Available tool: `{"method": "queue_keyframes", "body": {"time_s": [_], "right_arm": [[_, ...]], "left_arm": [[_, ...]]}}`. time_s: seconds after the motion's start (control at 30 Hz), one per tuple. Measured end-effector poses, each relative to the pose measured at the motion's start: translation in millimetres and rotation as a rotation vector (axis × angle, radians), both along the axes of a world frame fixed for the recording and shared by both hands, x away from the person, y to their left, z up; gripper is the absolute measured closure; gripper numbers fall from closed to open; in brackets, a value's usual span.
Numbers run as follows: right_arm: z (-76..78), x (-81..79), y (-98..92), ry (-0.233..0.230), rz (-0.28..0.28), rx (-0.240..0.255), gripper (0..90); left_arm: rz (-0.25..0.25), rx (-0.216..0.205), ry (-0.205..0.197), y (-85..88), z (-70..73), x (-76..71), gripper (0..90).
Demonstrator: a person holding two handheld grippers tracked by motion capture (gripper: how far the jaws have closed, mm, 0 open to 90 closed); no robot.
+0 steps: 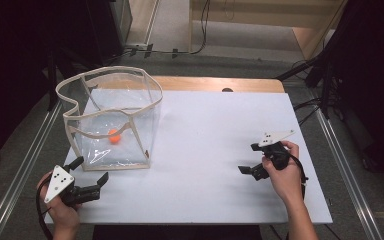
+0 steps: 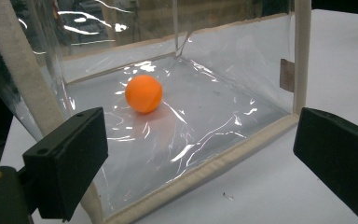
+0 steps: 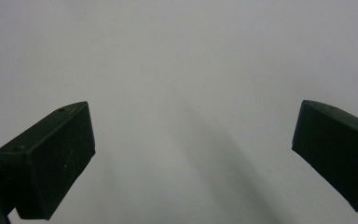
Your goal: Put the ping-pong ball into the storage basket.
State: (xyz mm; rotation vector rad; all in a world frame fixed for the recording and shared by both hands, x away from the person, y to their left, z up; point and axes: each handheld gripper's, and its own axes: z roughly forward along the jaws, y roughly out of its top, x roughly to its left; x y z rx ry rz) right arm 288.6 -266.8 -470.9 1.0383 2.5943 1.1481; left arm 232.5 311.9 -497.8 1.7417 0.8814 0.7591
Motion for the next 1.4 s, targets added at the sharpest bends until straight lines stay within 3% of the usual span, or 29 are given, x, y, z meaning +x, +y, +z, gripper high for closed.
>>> {"method": "queue_keyframes", "body": {"time_s": [1.4], "right_arm": [[-24.3,-37.0,-64.7,-0.024,-0.128,0.106,0.0]], "left_arm": [[-0.009,0.007,-0.015,-0.8,0.0,-1.5,3.6]]}}
